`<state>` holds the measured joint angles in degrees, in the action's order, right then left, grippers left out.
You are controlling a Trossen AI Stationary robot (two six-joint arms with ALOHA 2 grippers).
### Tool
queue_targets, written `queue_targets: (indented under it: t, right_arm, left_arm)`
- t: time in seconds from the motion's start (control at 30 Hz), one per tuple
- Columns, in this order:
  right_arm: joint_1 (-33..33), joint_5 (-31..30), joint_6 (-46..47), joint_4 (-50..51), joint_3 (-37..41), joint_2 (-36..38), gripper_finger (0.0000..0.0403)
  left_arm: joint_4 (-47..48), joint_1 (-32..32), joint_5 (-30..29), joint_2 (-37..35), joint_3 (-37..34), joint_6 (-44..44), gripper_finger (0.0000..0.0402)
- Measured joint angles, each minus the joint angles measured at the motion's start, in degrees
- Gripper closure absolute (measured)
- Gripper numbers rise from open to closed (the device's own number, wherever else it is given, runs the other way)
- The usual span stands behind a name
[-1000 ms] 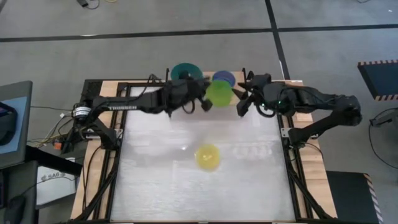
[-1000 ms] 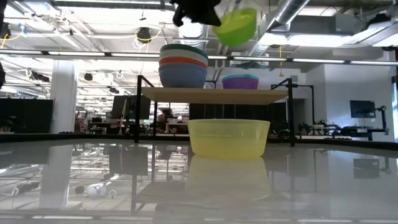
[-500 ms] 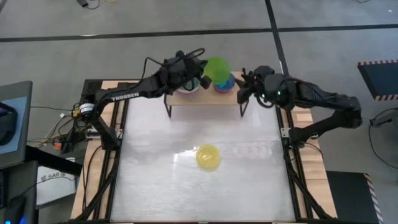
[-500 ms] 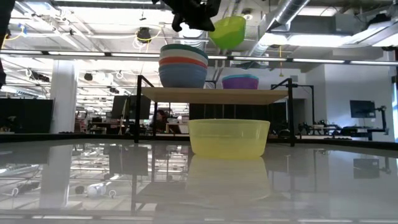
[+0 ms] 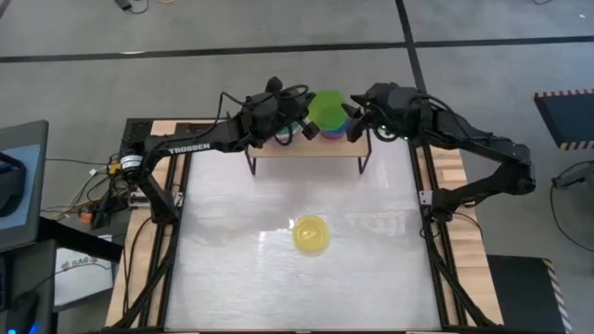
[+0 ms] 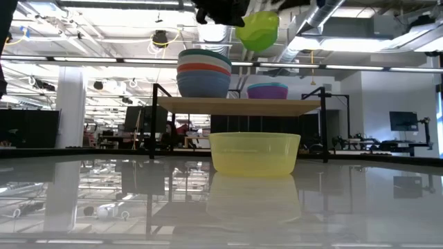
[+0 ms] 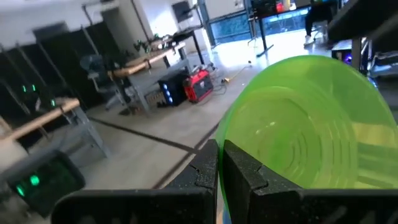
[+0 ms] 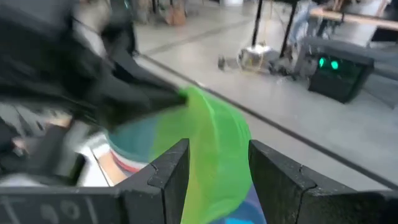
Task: Place and stack bowls onto a shelf
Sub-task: Stack the green bowl on top of the light blue bowl on the shelf
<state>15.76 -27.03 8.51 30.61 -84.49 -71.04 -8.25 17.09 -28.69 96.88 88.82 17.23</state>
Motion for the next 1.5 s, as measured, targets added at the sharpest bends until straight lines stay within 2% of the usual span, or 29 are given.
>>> queue_targets:
  t: [0.2,0.3,0.67,1.03,1.27,1.5]
  right_arm:
    - [1.01,0.16,0.00,0.05,0.02,-1.08,0.0212]
    - [1.24,0.31,-0.37,0.64,0.02,-1.45,0.0213]
    - [2.09,-0.28,0.45,1.43,0.02,-1.48,0.0285]
    - [3.73,-1.08,1.52,2.31,0.02,-1.43,0.0310]
    - [5.70,-1.02,1.54,2.37,0.02,-1.48,0.0337]
    - [7.30,-0.56,1.49,2.66,0.11,-1.58,0.0360]
  left_arm:
    - [-0.93,-0.38,4.96,0.00,-0.01,6.28,0.0401]
    - [-2.52,-0.40,5.53,0.00,-0.02,7.59,0.0401]
    - [-4.60,-0.38,6.88,0.71,-0.05,7.51,0.0401]
    - [-8.33,-0.21,8.81,1.68,-0.07,9.12,0.0401]
    - [-9.97,2.25,14.98,2.01,-0.04,7.41,0.0401]
    - [-10.33,3.37,18.24,2.47,0.02,6.73,0.0400]
